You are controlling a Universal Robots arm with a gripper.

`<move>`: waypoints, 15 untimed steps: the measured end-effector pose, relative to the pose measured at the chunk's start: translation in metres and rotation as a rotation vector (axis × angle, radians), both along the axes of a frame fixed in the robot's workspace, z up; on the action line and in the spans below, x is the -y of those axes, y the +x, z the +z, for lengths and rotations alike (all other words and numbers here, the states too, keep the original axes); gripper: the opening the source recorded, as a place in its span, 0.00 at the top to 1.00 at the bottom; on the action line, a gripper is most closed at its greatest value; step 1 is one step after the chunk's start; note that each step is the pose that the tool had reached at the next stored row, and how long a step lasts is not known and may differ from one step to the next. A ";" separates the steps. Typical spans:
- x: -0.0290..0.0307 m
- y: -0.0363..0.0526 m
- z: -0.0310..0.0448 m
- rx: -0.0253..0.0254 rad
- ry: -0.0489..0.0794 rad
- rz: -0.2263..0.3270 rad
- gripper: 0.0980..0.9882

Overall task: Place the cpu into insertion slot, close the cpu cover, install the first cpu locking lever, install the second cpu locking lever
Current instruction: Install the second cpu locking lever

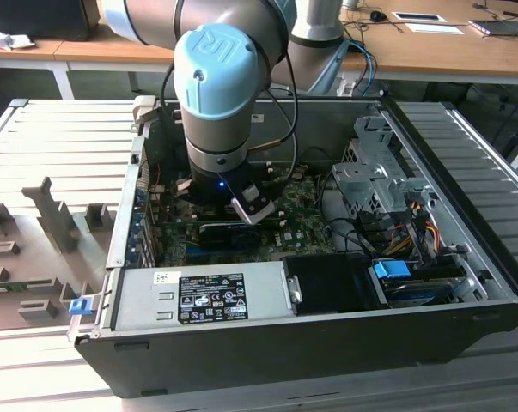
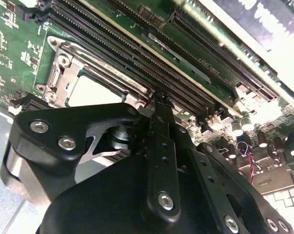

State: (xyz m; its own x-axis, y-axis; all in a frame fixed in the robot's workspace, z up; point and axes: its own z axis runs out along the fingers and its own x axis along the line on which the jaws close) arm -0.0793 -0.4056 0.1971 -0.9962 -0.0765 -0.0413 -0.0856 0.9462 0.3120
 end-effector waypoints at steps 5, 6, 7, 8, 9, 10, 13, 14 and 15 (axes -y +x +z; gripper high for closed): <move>-0.0041 -0.0051 -0.0020 0.0005 0.003 0.000 0.99; -0.0041 -0.0061 -0.0021 0.0007 0.003 0.000 0.99; -0.0041 -0.0063 -0.0022 0.0007 0.003 0.000 0.99; -0.0040 -0.0063 -0.0025 0.0007 0.002 0.000 0.99; -0.0041 -0.0064 -0.0031 0.0005 0.003 0.000 0.99; -0.0040 -0.0064 -0.0044 0.0005 0.003 0.000 0.99; -0.0041 -0.0064 -0.0014 0.0010 0.003 0.000 0.99; -0.0041 -0.0064 0.0018 0.0010 0.004 0.000 0.99; -0.0041 -0.0065 0.0063 0.0008 0.003 0.000 0.99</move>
